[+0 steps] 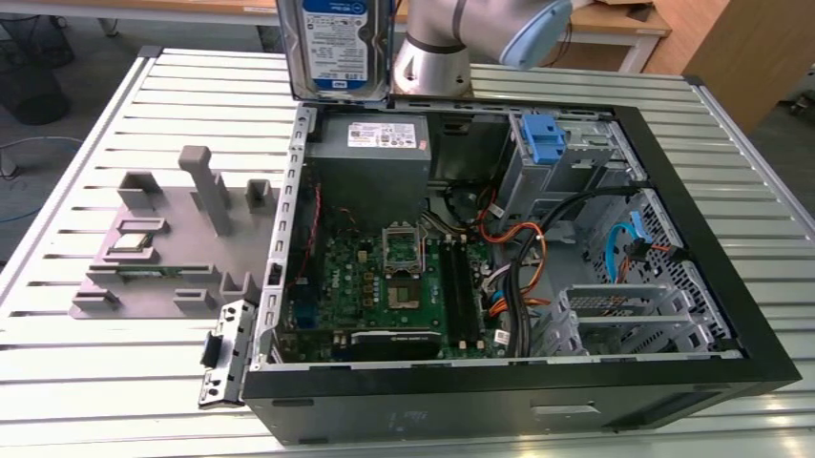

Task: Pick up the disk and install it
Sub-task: 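Pick up the disk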

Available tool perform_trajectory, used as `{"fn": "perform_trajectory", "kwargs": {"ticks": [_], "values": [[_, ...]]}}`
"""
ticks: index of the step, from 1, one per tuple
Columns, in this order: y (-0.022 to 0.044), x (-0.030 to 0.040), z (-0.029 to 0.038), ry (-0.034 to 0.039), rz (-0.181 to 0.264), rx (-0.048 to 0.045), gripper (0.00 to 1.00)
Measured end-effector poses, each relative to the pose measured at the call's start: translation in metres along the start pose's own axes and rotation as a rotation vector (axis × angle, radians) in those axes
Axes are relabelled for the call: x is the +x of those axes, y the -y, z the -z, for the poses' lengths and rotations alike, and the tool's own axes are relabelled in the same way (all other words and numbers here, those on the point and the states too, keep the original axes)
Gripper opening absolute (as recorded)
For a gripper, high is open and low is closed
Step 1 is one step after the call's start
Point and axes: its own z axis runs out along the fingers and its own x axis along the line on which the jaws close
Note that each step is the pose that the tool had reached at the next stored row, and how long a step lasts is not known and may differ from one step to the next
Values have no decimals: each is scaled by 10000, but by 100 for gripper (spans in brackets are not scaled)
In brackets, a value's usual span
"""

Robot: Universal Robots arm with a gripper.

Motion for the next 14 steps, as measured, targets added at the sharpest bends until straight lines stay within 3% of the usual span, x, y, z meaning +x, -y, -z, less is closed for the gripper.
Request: {"fn": "perform_trajectory", "kwargs": {"ticks": [7, 14], "values": [[67, -1, 4, 0, 0, 0, 35], [77, -1, 3, 1, 0, 0, 35]]}}
